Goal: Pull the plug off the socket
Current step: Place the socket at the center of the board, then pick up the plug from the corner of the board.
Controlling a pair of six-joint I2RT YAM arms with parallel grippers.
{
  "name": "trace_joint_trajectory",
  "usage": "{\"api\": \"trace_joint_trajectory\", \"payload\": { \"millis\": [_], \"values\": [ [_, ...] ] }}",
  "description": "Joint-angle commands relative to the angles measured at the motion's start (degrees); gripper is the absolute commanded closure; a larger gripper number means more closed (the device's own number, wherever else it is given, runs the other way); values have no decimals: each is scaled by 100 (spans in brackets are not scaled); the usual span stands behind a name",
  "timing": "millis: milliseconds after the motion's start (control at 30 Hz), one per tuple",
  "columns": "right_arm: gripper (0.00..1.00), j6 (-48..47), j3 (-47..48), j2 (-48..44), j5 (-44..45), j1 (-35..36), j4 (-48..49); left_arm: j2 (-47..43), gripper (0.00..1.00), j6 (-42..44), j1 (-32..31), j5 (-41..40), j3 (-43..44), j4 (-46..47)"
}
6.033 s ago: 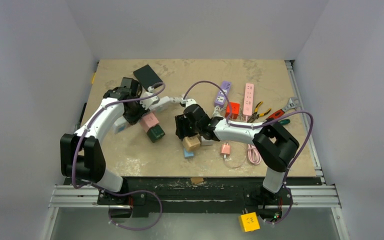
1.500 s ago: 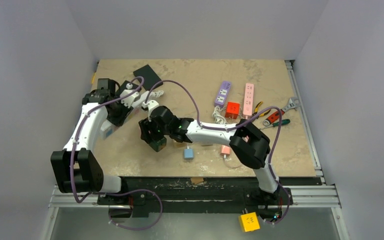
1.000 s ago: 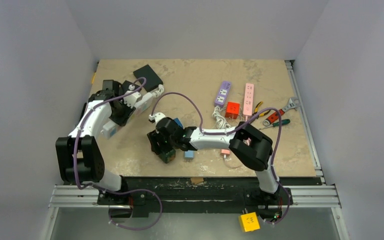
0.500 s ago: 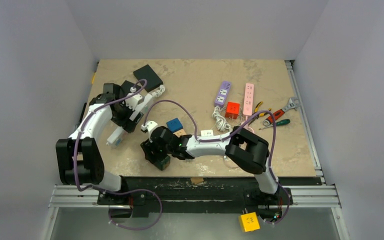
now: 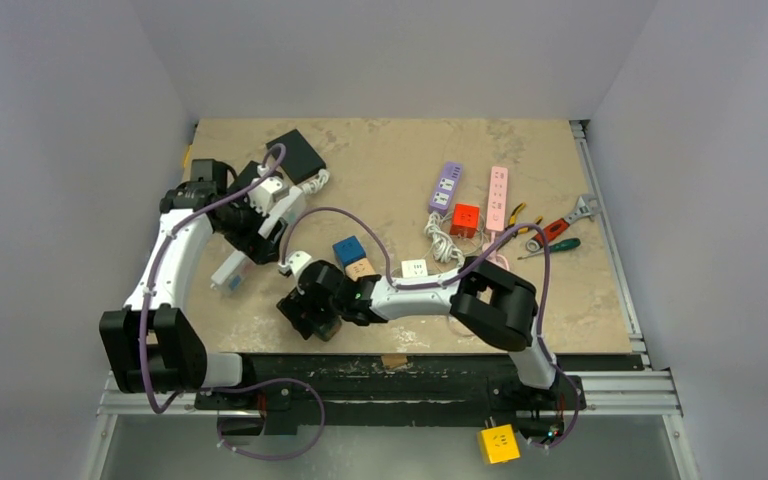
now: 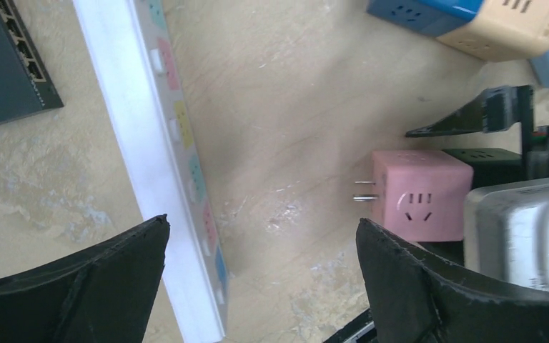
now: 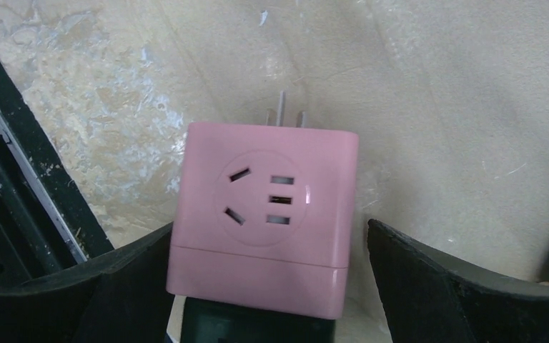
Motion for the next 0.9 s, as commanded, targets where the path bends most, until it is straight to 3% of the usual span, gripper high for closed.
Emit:
{"api": "trace_joint_trajectory", "payload": {
  "millis": [0,333,700,767,867],
  "values": [
    [5,-196,235,-192,282,140,11,-247,0,185,100,779,409,-606],
    [12,-278,1203,428,102,139,-444,-708,0,-75,317,940,823,-988],
    [9,-969,2101,818,-160,71,-2132,-734,0,-507,556,1323,1143,-1068],
    [14,-1095,2352,951,-92,65,-2455,-730,0,-539,567,1366,1204,-1096],
    [35,-1053,2551,999,81,52,-2520,-776,0,-632,568,1337,1271,-1094]
  ]
}}
